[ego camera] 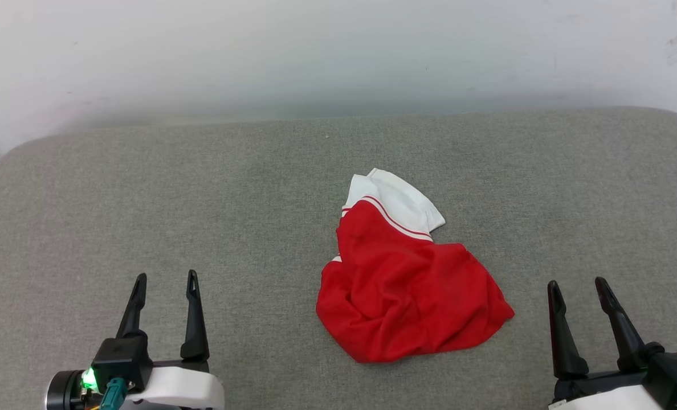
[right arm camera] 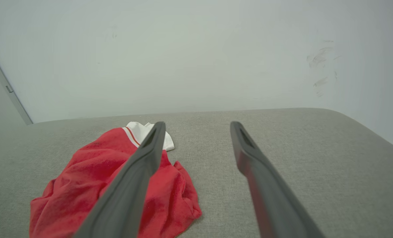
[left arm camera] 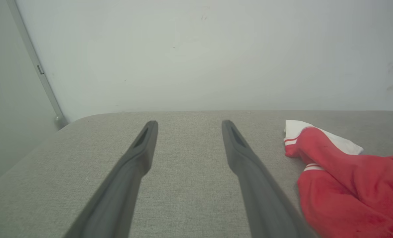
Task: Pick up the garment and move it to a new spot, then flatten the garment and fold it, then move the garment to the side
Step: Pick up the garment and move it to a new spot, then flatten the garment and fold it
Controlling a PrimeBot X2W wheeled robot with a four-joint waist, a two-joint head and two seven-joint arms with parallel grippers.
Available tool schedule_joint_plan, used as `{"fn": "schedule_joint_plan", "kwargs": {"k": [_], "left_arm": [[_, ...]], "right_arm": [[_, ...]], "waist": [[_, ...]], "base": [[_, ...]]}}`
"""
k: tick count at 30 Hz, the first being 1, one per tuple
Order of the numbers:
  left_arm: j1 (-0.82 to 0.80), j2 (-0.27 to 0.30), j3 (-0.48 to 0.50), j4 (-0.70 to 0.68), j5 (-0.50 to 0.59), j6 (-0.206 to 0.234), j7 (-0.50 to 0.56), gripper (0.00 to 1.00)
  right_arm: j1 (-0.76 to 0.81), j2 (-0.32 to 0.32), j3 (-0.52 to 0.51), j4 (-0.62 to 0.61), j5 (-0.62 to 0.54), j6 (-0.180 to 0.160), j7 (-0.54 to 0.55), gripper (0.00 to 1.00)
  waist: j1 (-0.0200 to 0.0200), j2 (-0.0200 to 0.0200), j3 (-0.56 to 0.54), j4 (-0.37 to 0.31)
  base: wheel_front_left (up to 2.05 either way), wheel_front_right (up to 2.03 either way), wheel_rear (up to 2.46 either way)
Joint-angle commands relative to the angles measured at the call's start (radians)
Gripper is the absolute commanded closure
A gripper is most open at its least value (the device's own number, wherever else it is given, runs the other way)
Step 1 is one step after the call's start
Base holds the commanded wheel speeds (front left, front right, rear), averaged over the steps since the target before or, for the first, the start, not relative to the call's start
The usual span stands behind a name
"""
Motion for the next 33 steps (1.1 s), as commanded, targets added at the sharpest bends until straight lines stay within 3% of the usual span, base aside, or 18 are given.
{"fn": "schedule_joint_plan", "kwargs": {"k": [1,12,20,27,31,33], "left_arm": [[0.012,-0.01,0.014,0.001,0.012,-0.015,-0.002,0.0],[0.006,-0.039,0.052,0.007,0.041,-0.055,-0.002,0.0],[-0.022,-0.05,0.069,-0.001,0.049,-0.07,-0.002,0.0],[-0.065,-0.056,0.074,-0.011,0.052,-0.078,-0.002,0.0],[-0.092,-0.058,0.075,-0.021,0.051,-0.083,-0.002,0.0],[-0.106,-0.058,0.079,-0.027,0.047,-0.082,-0.002,0.0]], "right_arm": [[0.008,0.001,0.002,0.0,0.002,0.0,-0.002,0.0],[-0.014,0.001,-0.013,-0.013,-0.002,0.0,-0.002,0.0],[-0.19,-0.009,-0.046,-0.103,-0.024,0.0,-0.002,0.0],[-0.502,-0.177,0.053,-0.084,0.016,0.0,-0.002,0.0],[-0.688,-0.285,0.181,0.037,0.07,0.0,0.0,0.0],[-0.794,-0.33,0.271,0.103,0.125,0.0,0.055,0.0]], "waist": [[0.0,0.0,0.0,0.0],[0.0,0.0,0.003,0.004],[0.0,0.0,0.033,0.006],[0.0,0.0,0.105,0.01],[0.0,0.0,0.15,0.018],[0.0,0.0,0.174,0.02]], "base": [[0.0,0.0,0.0],[0.0,0.0,0.0],[0.0,0.0,0.0],[0.0,0.0,0.0],[0.0,0.0,0.0],[0.0,0.0,0.0]]}}
